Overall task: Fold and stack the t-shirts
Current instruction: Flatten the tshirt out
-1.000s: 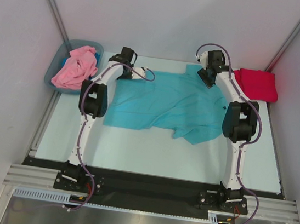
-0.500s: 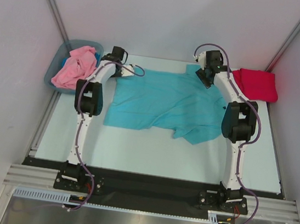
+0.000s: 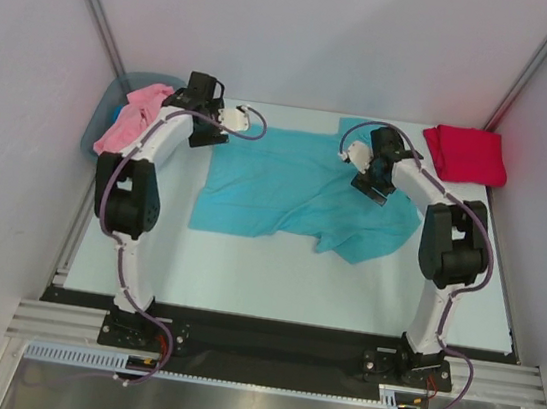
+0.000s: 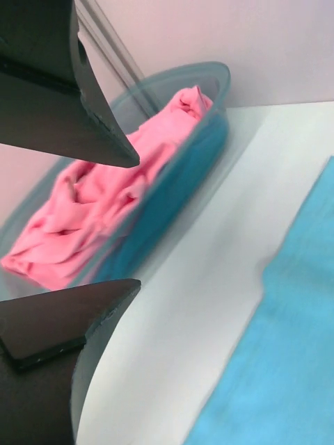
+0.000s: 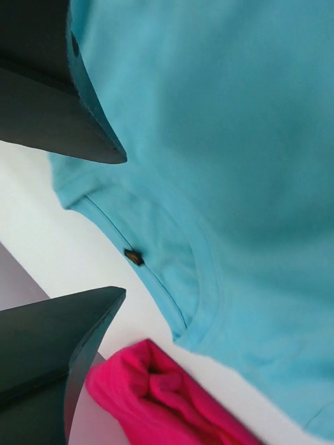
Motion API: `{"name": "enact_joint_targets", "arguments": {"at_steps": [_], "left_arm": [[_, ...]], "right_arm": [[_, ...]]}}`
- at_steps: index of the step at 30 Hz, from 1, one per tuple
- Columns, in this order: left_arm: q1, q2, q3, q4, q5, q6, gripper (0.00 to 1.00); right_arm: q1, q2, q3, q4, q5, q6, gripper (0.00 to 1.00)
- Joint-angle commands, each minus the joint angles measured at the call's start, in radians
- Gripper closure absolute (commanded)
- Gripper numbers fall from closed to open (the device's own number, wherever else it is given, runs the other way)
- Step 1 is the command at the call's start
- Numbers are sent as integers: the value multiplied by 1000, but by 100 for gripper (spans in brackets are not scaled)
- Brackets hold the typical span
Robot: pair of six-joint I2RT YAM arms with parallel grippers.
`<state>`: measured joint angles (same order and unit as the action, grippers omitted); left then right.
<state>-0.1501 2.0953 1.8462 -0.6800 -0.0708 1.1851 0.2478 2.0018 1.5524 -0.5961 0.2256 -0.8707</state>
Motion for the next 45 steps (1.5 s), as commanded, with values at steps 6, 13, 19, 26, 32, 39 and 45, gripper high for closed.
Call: {"name": "enact_joint_targets", "arguments": {"at_steps": [6,13,19,26,32,39,45], "left_arm": [[-100,-310,-419,94,92,183,28],[-196,-382,-567,102,117,176,15],[-230,-441,-657,39,154,154,7],[-259,-553,-775,-16,198,130,0],[-275,-572,-858,-15,204,123,0],[-275,-474,-890,104,151,82,0],[-275,-436,-901,171,137,44,0]], "right_arm": [[74,-186,-52,-218,-120,-166,23],[154,-150,5,-456,-173,-149,25],[174,-147,18,-524,-193,-119,28],[180,-163,14,-603,-215,-99,30],[186,-172,-17,-579,-200,-83,30],[186,-166,-2,-565,-187,-62,30],[186,-169,-6,-565,-183,-44,30]]}}
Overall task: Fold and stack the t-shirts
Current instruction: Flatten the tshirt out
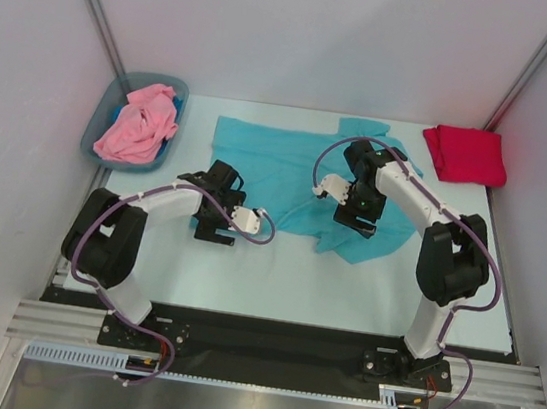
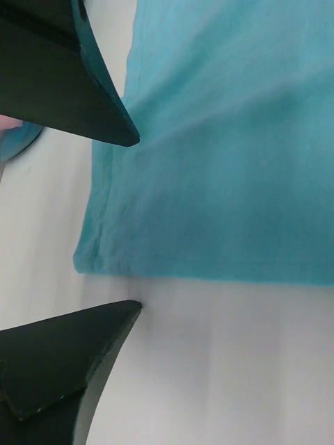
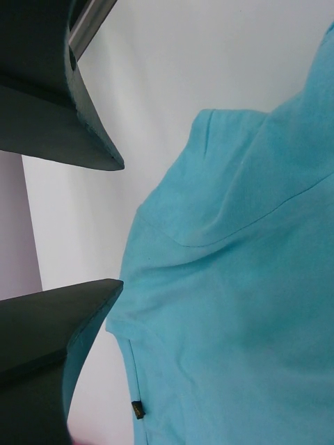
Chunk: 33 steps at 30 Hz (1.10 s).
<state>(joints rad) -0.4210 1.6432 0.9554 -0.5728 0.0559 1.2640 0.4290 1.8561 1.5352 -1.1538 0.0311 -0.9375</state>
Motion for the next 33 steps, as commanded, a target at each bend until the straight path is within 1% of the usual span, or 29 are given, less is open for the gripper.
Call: {"name": "enact_joint_targets", "arguments": {"at_steps": [1,7,8,11,12,13,14,15,17,21,27,30,33], "left_arm": [[-5,21,-9,64,12,-37,0],[-4,30,-18,85,16,-45,1],[-4,35,-18,85,19,-40,11],[-4,53,-14,80,19,-41,32],[-4,55,-9,74,22,-41,46],[-4,58,-3,70,22,-41,54],[-2,58,0,61,25,-41,71],[1,56,2,57,28,-38,77],[4,55,8,38,36,-25,99],[22,49,32,-18,45,-8,100],[65,36,112,-99,39,25,100],[94,72,161,-116,32,14,100],[106,115,232,-124,25,-18,99]], "right_arm": [[5,-23,14,-7,13,25,30],[7,-18,22,5,26,34,31],[7,-18,25,6,29,34,31],[5,-15,31,12,36,29,31],[7,-11,32,11,41,29,31],[5,-11,32,16,50,28,31],[5,-9,32,17,53,25,30],[2,-8,32,17,53,23,31],[-1,-3,37,20,55,22,31],[-9,5,34,11,35,22,31],[1,15,20,-52,-49,17,29],[20,17,10,-50,-94,28,28],[43,11,-29,-14,-123,48,28]]}}
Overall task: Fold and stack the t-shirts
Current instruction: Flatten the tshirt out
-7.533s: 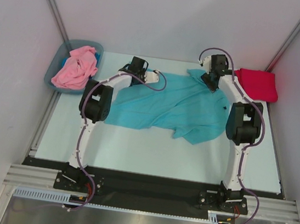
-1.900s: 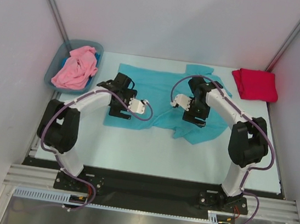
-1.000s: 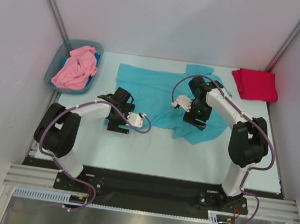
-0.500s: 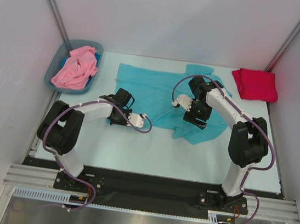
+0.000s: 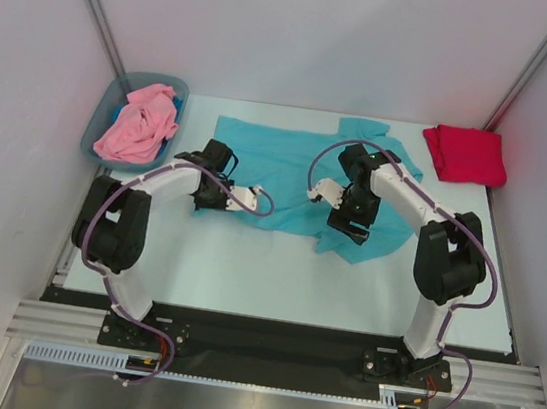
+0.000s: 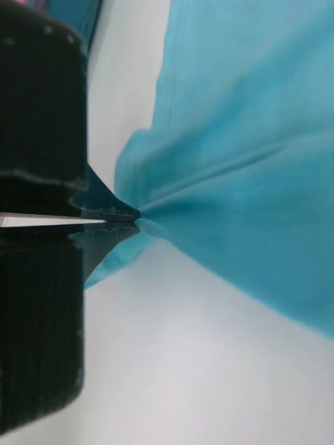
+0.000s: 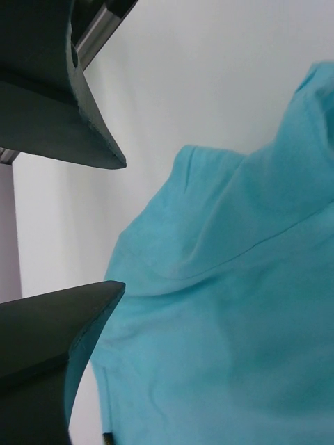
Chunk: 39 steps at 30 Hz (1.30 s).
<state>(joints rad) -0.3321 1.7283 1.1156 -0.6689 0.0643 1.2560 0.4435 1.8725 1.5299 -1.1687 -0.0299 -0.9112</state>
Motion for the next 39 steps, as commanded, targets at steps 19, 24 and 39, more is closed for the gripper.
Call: {"name": "enact_joint_targets", "arguments": {"at_steps": [19,24,39], "left_arm": [[18,102,216,-26,-15,-106,99],[18,94,217,-26,-23,-104,100],[18,73,196,-26,-26,-121,100]], "right_arm": [[115,-67,-270,165,-157,104,36],[115,-70,-323,237,-119,113,37],[115,-90,-303,284,-41,120,42]]}}
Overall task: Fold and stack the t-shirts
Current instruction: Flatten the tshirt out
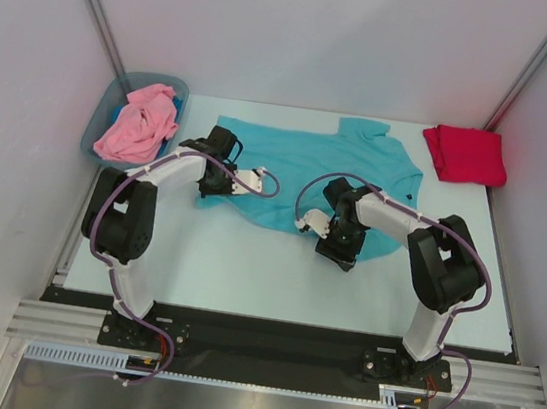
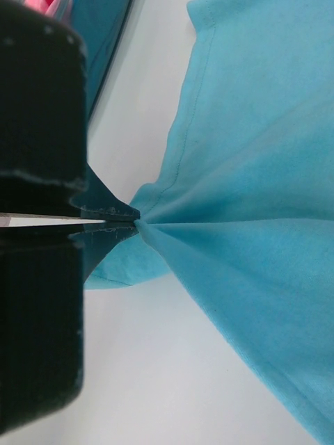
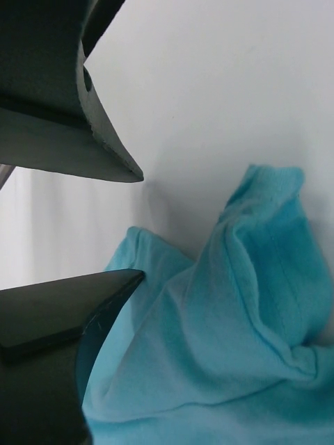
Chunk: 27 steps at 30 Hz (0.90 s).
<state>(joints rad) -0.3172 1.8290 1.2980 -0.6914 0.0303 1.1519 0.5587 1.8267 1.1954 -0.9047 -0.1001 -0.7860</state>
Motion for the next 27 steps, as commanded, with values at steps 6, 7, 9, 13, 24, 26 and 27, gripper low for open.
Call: {"name": "enact_joint_targets", "arguments": {"at_steps": [6,7,9,13,24,26,27], "left_arm": [[1,-23,23,-3,14,-26,100],[1,-22,24,-3,14,-27,100],[1,-25,21,-3,16,-31,100],[1,-36,15,-2,11,-24,100],[3,-27,29,3,8,-9,100],[3,-30,24,1,7,-1,100],[3,-33,23,1,6,0,100]], "right_arm": [[-3,-20,18,36,45,-13,43],[-2,-14,12,44,46,-12,44],[-2,-3,4,59,43,-7,54],[-3,5,-14,66,45,-4,65],[-19,-15,-14,41,71,-18,100],[-26,-21,0,10,71,-35,100],[-29,-30,10,-6,68,-41,100]]}}
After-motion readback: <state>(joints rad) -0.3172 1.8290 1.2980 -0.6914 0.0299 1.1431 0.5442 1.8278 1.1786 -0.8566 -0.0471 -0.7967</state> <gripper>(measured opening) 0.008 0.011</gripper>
